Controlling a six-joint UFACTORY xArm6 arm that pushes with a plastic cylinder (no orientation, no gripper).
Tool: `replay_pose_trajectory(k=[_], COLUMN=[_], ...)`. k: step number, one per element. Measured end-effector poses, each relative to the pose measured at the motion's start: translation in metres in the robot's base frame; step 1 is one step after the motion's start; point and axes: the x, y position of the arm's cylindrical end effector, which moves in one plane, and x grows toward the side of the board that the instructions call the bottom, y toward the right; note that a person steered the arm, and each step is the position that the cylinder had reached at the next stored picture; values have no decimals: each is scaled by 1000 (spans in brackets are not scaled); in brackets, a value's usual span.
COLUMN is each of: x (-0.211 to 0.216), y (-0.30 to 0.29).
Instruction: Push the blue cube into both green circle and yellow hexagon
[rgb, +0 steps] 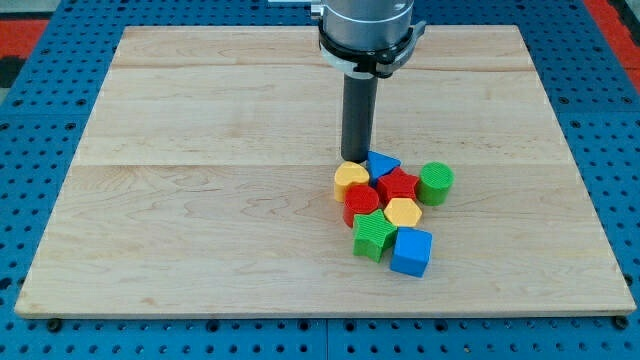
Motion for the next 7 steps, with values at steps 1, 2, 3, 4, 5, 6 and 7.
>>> replay_pose_trajectory(k=[1,2,3,4,5,6,7], x=[0,0,0,15,68,108,144], y=[3,6,-21,-64,-56,-55,-50])
